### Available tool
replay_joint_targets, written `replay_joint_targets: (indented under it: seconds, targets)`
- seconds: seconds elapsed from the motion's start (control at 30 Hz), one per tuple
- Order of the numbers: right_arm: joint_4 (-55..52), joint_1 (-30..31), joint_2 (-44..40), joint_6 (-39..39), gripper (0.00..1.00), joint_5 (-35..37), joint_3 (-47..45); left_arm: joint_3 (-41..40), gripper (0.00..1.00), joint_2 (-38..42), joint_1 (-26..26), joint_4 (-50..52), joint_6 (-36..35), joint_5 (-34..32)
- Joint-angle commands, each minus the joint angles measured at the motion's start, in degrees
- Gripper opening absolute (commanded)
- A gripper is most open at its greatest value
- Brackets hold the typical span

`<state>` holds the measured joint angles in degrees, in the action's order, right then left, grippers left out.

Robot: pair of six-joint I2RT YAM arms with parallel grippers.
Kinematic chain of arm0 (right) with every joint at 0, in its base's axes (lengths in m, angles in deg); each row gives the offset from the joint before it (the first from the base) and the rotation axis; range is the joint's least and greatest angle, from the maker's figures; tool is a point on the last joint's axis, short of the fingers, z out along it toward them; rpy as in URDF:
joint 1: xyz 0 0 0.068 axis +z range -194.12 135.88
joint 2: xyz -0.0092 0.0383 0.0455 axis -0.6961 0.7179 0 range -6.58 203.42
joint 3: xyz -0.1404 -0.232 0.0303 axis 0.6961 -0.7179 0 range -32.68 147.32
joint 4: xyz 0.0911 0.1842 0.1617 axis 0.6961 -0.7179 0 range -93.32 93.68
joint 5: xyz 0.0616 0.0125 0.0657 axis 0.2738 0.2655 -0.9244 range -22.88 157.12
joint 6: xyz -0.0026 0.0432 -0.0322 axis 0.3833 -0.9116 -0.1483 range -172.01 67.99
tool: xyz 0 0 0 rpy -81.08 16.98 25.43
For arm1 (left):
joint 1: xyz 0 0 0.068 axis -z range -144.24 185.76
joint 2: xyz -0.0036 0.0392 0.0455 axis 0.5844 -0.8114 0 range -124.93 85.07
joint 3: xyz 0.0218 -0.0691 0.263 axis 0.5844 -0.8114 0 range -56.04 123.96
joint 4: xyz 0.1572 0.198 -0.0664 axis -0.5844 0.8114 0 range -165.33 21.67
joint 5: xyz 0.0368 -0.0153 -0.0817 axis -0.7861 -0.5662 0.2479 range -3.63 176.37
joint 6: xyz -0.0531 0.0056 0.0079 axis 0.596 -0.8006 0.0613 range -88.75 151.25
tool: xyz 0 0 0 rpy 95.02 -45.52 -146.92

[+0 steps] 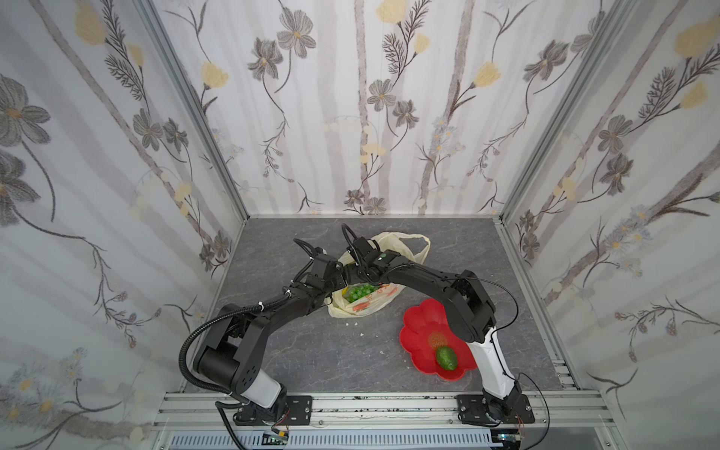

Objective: Take fruits out of the plastic bag
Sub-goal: Pick up the fruit from the plastic bag.

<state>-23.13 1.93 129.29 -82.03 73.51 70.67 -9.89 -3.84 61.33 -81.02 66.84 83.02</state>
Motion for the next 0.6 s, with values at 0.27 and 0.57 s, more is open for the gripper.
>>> replay_joint_targets:
  seconds: [0.27, 0.57]
  targets:
    - [1.9, -1.7, 4.7, -2.0, 0.74, 0.2, 5.4, -0.5, 0.0, 0.9, 0.0, -0.3, 0.5, -0.2]
    - [1.9, -1.7, 7.2, -2.1, 0.85, -0.2, 6.6, -0.8, 0.0, 0.8, 0.0, -0.4, 0.6, -0.4]
